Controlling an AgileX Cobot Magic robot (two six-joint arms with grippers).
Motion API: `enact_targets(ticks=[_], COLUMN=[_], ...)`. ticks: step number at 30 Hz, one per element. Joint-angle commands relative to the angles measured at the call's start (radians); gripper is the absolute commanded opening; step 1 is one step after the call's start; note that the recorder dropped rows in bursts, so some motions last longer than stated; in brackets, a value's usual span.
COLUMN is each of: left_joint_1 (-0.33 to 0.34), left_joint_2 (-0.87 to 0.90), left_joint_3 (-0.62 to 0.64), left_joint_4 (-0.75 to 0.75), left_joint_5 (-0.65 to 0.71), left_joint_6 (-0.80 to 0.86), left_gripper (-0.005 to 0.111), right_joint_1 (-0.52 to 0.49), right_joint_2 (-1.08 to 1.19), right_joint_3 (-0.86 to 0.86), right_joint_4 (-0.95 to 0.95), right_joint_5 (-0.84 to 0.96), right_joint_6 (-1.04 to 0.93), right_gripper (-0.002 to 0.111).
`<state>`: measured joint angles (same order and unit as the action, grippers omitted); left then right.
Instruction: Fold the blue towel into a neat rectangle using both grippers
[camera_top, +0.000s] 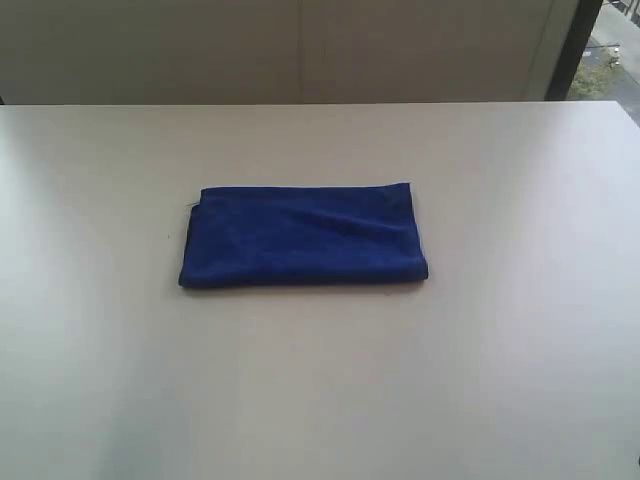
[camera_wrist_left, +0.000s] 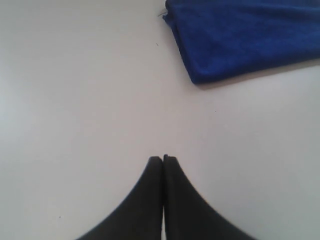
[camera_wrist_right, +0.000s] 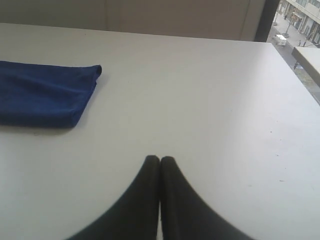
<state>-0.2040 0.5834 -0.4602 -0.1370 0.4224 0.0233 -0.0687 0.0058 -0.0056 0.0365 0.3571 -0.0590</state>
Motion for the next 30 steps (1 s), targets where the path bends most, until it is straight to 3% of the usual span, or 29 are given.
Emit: enact_targets(ticks=[1, 9, 17, 30], left_joint_1=[-0.008, -0.006, -0.006, 0.144], left_joint_2=[-0.038, -0.045, -0.188, -0.481], left_joint_3=[0.005, 0.005, 0.088, 0.298], left_joint_4=[-0.011, -0.007, -0.004, -0.004], left_joint_5=[0.012, 0.013, -0.06, -0.068], left_joint_6=[0.003, 0.003, 0.003, 0.007], left_gripper=[0.0, 0.0, 0.0, 0.0], right_joint_1=[-0.004, -0.004, -0.004, -0.004], right_joint_2=[-0.006, -0.006, -0.006, -0.006], right_joint_3=[0.006, 0.006, 0.006, 0.006], right_joint_4=[-0.007, -0.007, -0.007, -0.007], right_joint_5=[-0.016, -0.016, -0.016, -0.016], right_joint_6=[-0.009, -0.009, -0.009, -0.009], right_gripper=[0.0, 0.0, 0.0, 0.0])
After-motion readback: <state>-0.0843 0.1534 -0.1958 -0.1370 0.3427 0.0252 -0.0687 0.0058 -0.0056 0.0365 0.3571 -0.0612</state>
